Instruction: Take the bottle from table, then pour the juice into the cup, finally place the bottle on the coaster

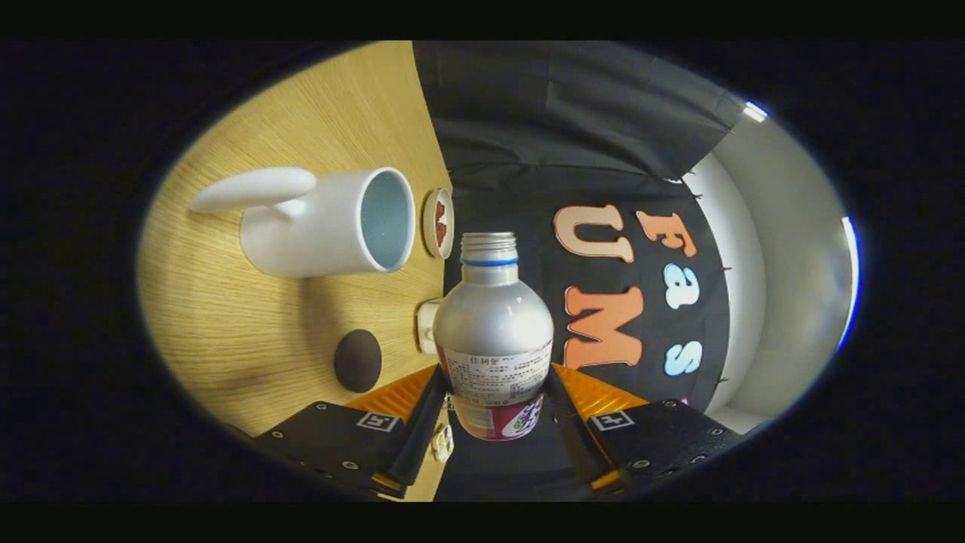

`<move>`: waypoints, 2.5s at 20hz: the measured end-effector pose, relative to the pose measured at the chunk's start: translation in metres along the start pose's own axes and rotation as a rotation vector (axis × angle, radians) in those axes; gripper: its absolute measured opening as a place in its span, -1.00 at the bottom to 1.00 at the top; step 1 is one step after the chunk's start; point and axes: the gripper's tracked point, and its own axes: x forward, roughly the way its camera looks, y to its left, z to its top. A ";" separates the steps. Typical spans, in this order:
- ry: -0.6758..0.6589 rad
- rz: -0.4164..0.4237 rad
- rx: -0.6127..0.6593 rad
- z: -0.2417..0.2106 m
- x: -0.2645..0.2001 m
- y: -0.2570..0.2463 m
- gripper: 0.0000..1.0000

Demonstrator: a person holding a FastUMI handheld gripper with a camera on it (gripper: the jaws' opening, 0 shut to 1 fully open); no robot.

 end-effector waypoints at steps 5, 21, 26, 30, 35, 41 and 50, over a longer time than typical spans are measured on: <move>-0.008 -0.014 -0.075 0.003 0.003 0.000 0.54; -0.014 -0.016 -0.154 0.004 0.010 -0.001 0.53; -0.022 -0.022 -0.176 0.004 0.012 -0.007 0.53; -0.024 -0.025 -0.187 0.002 0.012 -0.011 0.53; -0.024 -0.030 -0.206 -0.002 0.012 -0.012 0.53; -0.026 -0.031 -0.230 -0.003 0.013 -0.017 0.53; -0.045 -0.037 -0.280 0.001 0.018 -0.027 0.53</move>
